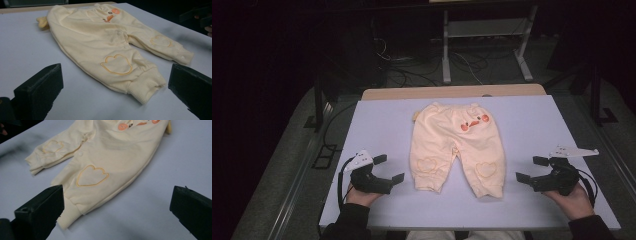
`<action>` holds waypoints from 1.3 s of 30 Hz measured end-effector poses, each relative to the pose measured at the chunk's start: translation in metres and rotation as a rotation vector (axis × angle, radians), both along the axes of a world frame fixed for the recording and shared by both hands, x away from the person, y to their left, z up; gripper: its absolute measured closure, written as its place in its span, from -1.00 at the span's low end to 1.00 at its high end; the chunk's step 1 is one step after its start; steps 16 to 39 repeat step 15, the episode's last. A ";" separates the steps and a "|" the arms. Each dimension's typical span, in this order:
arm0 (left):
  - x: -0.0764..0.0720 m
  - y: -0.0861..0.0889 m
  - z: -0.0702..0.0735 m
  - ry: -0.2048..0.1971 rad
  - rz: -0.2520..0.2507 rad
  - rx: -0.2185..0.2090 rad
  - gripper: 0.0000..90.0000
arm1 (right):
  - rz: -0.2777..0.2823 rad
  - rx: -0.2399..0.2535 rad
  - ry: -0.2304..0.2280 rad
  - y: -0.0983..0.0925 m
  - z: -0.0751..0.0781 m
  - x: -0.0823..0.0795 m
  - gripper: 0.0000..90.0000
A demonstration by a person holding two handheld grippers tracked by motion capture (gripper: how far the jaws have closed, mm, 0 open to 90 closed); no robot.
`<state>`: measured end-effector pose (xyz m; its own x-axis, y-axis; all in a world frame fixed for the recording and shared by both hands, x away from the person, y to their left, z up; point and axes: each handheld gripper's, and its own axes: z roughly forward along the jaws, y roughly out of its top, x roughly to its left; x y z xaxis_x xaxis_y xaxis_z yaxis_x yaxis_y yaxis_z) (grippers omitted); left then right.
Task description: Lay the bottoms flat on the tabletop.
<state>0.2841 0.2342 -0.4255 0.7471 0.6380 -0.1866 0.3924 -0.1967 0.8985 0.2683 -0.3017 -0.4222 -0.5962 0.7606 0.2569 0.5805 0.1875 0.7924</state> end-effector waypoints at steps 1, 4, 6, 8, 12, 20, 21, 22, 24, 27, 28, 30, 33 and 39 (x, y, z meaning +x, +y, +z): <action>0.000 0.000 0.000 0.002 0.000 -0.002 -1.00 | -0.003 -0.001 -0.003 -0.001 -0.002 0.001 -1.00; 0.000 0.000 0.000 0.004 -0.001 -0.002 -1.00 | -0.009 -0.008 -0.002 -0.004 -0.007 0.003 -1.00; 0.000 0.000 0.000 0.004 -0.002 0.001 -1.00 | -0.006 -0.015 -0.014 -0.004 -0.009 0.003 -1.00; 0.001 0.000 0.000 0.006 -0.004 0.001 -1.00 | -0.003 -0.018 -0.027 -0.004 -0.010 0.002 -1.00; 0.001 0.000 0.000 0.008 -0.009 0.004 -1.00 | 0.008 -0.020 -0.031 -0.004 -0.011 0.003 -1.00; 0.001 0.000 0.000 0.008 -0.010 0.005 -1.00 | 0.012 -0.018 -0.025 -0.004 -0.012 0.004 -1.00; 0.001 0.000 0.000 0.008 -0.010 0.005 -1.00 | 0.012 -0.018 -0.025 -0.004 -0.012 0.004 -1.00; 0.001 0.000 0.000 0.008 -0.010 0.005 -1.00 | 0.012 -0.018 -0.025 -0.004 -0.012 0.004 -1.00; 0.001 0.000 0.000 0.008 -0.010 0.005 -1.00 | 0.012 -0.018 -0.025 -0.004 -0.012 0.004 -1.00; 0.001 0.000 0.000 0.008 -0.010 0.005 -1.00 | 0.012 -0.018 -0.025 -0.004 -0.012 0.004 -1.00; 0.001 0.000 0.000 0.008 -0.010 0.005 -1.00 | 0.012 -0.018 -0.025 -0.004 -0.012 0.004 -1.00; 0.001 0.000 0.000 0.008 -0.010 0.005 -1.00 | 0.012 -0.018 -0.025 -0.004 -0.012 0.004 -1.00; 0.001 0.000 0.000 0.008 -0.010 0.005 -1.00 | 0.012 -0.018 -0.025 -0.004 -0.012 0.004 -1.00; 0.001 0.000 0.000 0.008 -0.010 0.005 -1.00 | 0.012 -0.018 -0.025 -0.004 -0.012 0.004 -1.00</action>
